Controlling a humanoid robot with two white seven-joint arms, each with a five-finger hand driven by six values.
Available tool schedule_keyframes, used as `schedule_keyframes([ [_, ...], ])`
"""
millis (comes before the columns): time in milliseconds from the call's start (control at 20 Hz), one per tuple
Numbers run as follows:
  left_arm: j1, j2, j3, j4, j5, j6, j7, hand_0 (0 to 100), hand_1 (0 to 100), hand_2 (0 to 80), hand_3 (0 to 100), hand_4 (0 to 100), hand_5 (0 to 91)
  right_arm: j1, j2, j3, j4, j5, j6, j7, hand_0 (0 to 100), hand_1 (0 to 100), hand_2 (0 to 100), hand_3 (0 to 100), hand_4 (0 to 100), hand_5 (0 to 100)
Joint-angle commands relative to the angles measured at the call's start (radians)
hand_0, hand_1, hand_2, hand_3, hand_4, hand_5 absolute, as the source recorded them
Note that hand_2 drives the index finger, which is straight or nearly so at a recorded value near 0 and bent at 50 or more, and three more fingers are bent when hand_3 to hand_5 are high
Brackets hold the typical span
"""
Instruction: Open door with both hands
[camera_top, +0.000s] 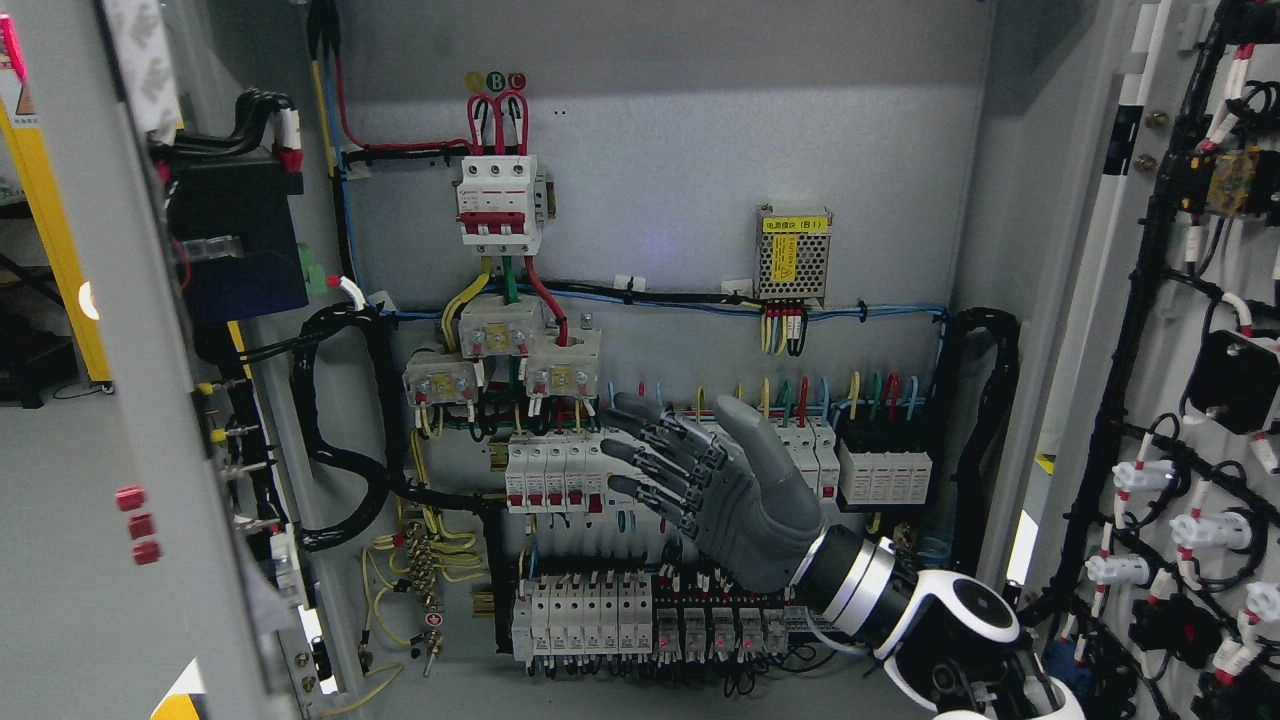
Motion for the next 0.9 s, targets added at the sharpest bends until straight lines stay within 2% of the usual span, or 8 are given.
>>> schedule_keyframes([
  [0, 0.009, 0.000, 0.000, 0.018, 0.000, 0.000, 0.000, 0, 0, 0.0, 0, 0, 0.0, 0.122, -0.003, 0.229, -0.148, 0.010, -0.003, -0.013, 20, 12, 0, 0, 0, 0],
  [200, 0.009, 0.000, 0.000, 0.018, 0.000, 0.000, 0.000, 0, 0, 0.0, 0, 0, 0.0, 0.153, 0.000, 0.301, -0.151, 0.045, -0.011, -0.013, 20, 12, 0, 0, 0, 0],
  [351, 0.009, 0.000, 0.000, 0.018, 0.000, 0.000, 0.000, 0, 0, 0.0, 0, 0, 0.0, 0.156, 0.000, 0.380, -0.154, 0.048, -0.015, -0.013, 20, 12, 0, 0, 0, 0],
  [601, 0.009, 0.000, 0.000, 0.018, 0.000, 0.000, 0.000, 0, 0, 0.0, 0, 0, 0.0, 0.154, 0.057, 0.447, -0.153, 0.114, -0.018, -0.015, 20, 12, 0, 0, 0, 0],
  [701, 0.009, 0.000, 0.000, 0.018, 0.000, 0.000, 0.000, 0, 0, 0.0, 0, 0, 0.0, 0.154, 0.097, 0.460, -0.150, 0.148, -0.018, -0.014, 20, 12, 0, 0, 0, 0],
  [851, 0.009, 0.000, 0.000, 0.018, 0.000, 0.000, 0.000, 0, 0, 0.0, 0, 0, 0.0, 0.153, 0.115, 0.486, -0.150, 0.153, -0.018, -0.014, 20, 12, 0, 0, 0, 0],
])
